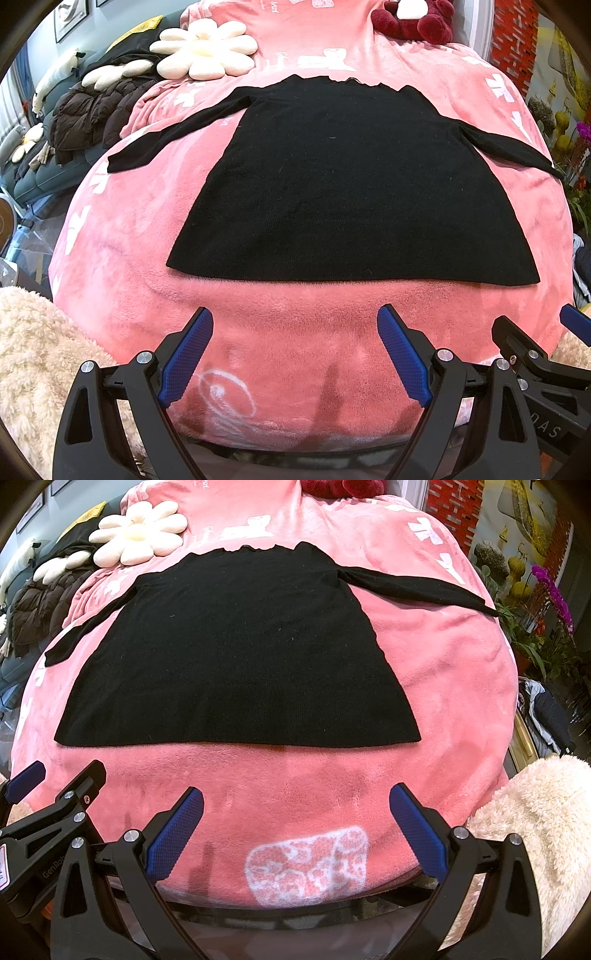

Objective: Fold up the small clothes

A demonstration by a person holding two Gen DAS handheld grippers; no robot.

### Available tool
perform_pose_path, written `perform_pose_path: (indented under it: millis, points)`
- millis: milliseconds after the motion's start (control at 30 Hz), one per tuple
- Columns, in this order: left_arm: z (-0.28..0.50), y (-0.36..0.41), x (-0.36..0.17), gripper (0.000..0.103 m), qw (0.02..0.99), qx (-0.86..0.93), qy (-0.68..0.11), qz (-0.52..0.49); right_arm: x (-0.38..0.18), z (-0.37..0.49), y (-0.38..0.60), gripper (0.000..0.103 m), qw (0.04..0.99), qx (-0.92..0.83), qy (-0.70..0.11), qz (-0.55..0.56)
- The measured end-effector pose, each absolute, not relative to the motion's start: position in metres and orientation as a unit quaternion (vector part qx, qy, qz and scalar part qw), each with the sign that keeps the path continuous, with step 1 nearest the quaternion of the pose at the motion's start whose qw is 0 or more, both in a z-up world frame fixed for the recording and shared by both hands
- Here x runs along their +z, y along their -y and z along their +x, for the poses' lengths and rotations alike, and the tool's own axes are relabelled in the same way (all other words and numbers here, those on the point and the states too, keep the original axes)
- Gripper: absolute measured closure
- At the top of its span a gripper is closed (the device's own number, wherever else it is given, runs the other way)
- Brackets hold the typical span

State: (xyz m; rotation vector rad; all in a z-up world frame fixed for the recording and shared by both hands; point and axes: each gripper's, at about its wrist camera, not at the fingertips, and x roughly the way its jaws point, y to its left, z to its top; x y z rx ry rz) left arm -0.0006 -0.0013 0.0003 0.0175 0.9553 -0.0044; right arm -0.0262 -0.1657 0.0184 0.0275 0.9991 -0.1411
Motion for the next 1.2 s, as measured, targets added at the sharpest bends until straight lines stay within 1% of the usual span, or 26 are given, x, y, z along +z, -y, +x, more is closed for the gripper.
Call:
perform_pose_path:
  millis: [1200]
  points:
    - [-0.0008,0.0026,-0.0018,0.016,0.888,-0.002,-0.460,0.010,0.0185,-0.0267,0.1657,0.005,0.875,-0.069,-0.479,0.012]
